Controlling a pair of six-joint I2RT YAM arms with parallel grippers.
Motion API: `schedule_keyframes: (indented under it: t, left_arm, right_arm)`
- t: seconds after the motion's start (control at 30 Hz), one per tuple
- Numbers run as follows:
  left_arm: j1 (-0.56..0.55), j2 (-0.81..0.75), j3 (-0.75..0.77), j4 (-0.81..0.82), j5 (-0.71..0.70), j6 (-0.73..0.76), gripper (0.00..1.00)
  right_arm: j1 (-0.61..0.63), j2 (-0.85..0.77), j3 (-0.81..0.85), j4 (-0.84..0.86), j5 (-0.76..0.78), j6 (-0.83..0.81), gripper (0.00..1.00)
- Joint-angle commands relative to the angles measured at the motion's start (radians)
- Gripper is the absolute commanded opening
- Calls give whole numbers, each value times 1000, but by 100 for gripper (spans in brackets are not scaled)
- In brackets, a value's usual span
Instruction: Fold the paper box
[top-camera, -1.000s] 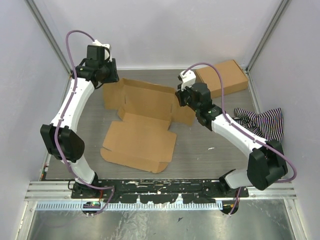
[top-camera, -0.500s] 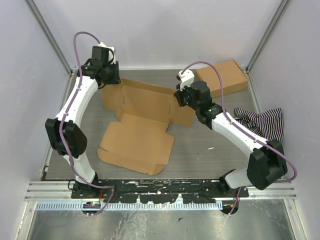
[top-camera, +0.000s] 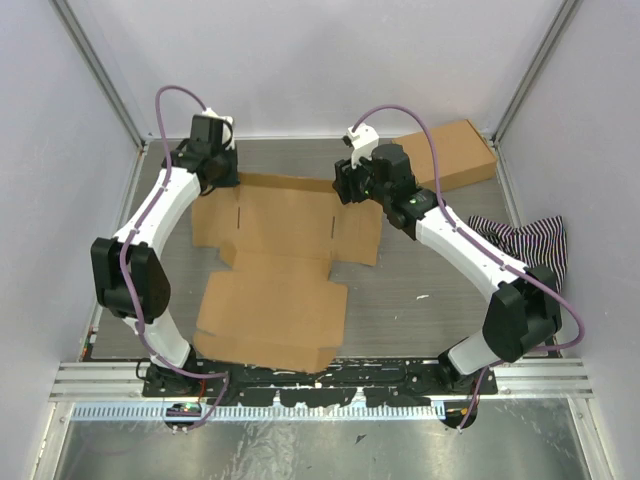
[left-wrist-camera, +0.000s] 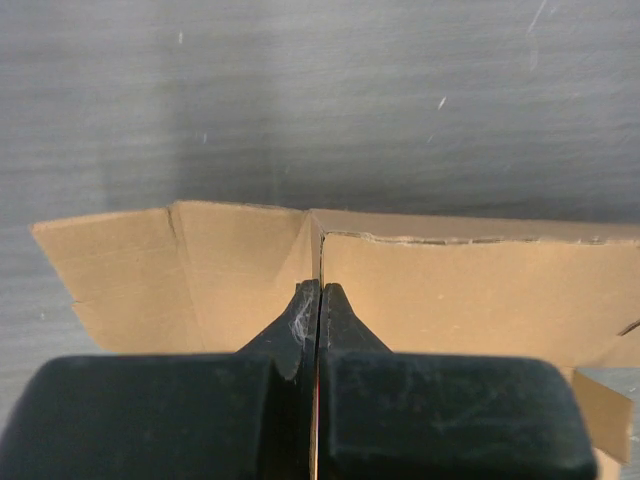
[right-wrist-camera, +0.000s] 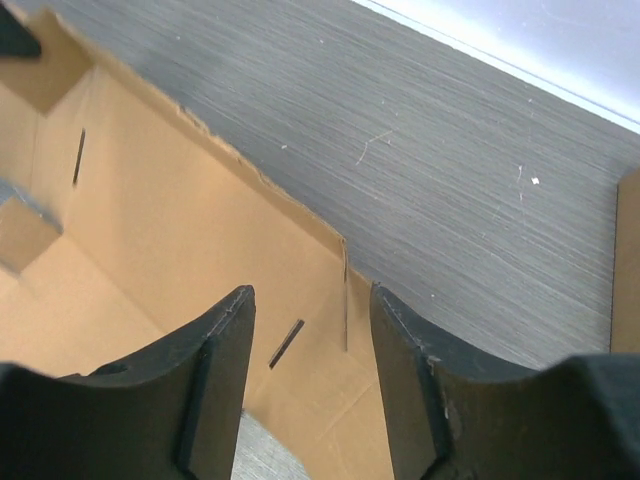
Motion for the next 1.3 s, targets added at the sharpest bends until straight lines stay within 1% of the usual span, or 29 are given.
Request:
schedule_keyframes:
  t: [0.0,0.1,0.23,0.37,0.47,0.53,0.6,0.77,0.87,1.07,1.27]
  left_arm:
    - [4,-142,-193,180,-39,-17,0]
    - [6,-207,-283,299,-52,-33,0]
    - [5,-254,-324,433,-26,-69,0]
    - [5,-244,-299,535,-9,-126,0]
    - [6,-200,-240,580,6,-161,0]
    - [7,-161,-214,615,21,-175,0]
    - [6,-127,-209,644,29,-182,0]
    - [12,-95,-305,712,8,-180,0]
    - [15,-71,-331,713,-15,-184,0]
    - [16,-2,-302,670,-36,-174,0]
    - [16,41,-317,682,-29,-153,0]
  right_arm:
    - [-28,-28,107,-30,-56,57,56]
    - [-88,-43,137,-30,-100,104,58]
    - [-217,-32,147,-12,-119,178,58]
    - [-324,11,137,-7,-99,206,57]
    - [-362,44,115,5,-59,195,56]
    - [-373,70,103,4,-50,188,55]
    - [-379,98,96,-12,-77,178,55]
    - [-379,147,69,-28,-254,146,52]
    - [-372,158,54,-51,-343,128,51]
    - [-338,117,-7,-82,-434,74,50]
    - [-324,95,-75,-75,-504,54,52]
